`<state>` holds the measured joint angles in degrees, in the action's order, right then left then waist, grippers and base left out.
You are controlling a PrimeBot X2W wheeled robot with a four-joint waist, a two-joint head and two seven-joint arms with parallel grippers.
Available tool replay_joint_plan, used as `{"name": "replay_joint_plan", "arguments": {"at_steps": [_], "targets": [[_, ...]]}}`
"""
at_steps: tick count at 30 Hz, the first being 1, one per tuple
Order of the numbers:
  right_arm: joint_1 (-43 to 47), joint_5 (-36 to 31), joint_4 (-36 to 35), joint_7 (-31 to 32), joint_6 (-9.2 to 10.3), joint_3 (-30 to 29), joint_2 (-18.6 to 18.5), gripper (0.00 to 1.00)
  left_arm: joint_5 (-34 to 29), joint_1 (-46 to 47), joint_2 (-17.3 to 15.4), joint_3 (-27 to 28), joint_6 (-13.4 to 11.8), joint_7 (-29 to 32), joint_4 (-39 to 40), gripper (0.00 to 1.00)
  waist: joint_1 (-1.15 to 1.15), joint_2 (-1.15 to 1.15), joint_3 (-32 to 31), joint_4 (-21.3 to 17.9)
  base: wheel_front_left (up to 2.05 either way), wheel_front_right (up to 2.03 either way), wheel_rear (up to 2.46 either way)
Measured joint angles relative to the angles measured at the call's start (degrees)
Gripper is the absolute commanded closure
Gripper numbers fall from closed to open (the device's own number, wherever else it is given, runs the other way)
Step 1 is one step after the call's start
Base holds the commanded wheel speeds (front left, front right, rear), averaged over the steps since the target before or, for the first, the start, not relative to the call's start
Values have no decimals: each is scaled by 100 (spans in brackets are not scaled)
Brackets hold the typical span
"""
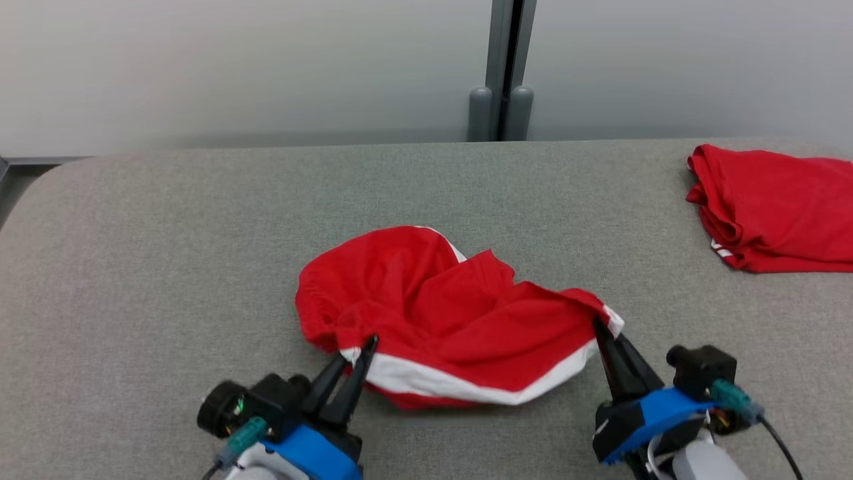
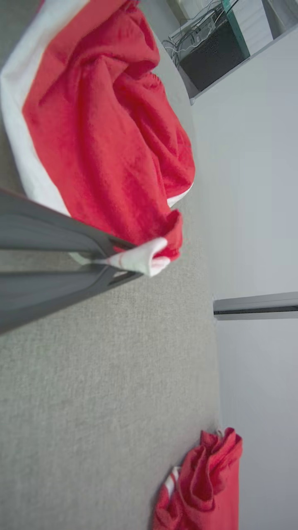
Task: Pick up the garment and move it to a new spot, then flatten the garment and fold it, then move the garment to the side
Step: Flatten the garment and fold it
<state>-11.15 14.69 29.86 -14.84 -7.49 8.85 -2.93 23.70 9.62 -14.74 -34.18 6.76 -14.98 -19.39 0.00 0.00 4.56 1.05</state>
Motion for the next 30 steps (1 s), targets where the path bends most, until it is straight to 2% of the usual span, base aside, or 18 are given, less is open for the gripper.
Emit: {"name": "replay_joint_plan", "arguments": {"at_steps": [7,13,17,22,30], "targets": [[-1066,-44,-687,276,0,-18,-100,100,-109,1060,-312,381,-85,199,822,100,0,0,436,-192,0,0,0],[-2784,-2,-678,544,0,54,-51,100,-98,2658,-693,764,-18,542,1133,100,1,0,1173,-431,0,0,0],[-4223,209,-134,646,0,-8,-10,100,-37,3896,-892,835,34,772,1011,100,2,0,1698,-556,0,0,0],[-5826,521,823,583,0,-88,-2,100,54,5391,-968,667,67,864,566,100,3,0,2147,-593,0,0,0],[-7570,968,2203,209,1,-149,4,100,606,7126,-946,132,68,571,-480,100,2,0,2175,-703,0,0,0]]}}
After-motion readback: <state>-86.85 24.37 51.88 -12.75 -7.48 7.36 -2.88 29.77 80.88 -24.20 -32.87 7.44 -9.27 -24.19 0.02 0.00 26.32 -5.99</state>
